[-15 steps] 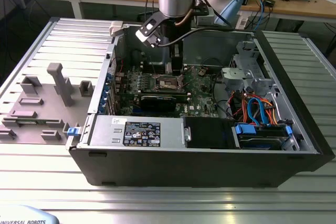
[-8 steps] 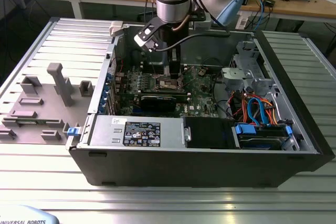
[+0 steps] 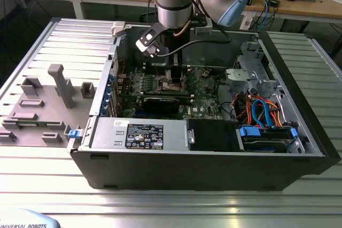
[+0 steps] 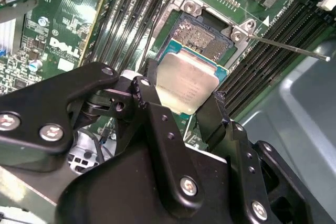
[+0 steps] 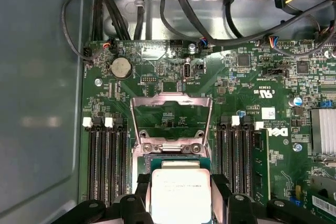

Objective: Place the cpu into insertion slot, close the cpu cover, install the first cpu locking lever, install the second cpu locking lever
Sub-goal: 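Place the cpu into insertion slot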

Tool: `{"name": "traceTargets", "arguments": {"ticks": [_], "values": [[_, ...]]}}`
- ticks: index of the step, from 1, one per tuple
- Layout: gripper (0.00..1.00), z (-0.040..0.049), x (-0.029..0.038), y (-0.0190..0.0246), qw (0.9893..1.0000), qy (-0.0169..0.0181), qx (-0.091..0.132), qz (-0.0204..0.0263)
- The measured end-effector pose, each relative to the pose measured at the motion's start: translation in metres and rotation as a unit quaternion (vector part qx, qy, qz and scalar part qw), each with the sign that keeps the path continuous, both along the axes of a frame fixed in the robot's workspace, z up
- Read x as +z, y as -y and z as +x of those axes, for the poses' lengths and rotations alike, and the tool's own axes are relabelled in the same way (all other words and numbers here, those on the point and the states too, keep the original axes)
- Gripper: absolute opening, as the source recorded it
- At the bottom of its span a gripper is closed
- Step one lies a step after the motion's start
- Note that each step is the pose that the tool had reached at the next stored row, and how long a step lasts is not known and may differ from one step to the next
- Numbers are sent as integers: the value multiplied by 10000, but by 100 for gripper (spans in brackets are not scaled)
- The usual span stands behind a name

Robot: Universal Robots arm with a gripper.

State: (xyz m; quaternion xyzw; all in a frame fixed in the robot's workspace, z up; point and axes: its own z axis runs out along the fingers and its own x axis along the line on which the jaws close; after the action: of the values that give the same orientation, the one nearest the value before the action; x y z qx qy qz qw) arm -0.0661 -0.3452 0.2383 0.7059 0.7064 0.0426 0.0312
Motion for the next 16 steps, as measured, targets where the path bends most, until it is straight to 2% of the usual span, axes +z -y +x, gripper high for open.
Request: {"name": "traceTargets", "arguments": {"ticks": [13,15,16], "values": [[54,0,-4,-1,10000,1,0,1],[54,-2,-16,-1,9999,1,159,1],[54,-1,-21,-2,9999,2,167,2]]}}
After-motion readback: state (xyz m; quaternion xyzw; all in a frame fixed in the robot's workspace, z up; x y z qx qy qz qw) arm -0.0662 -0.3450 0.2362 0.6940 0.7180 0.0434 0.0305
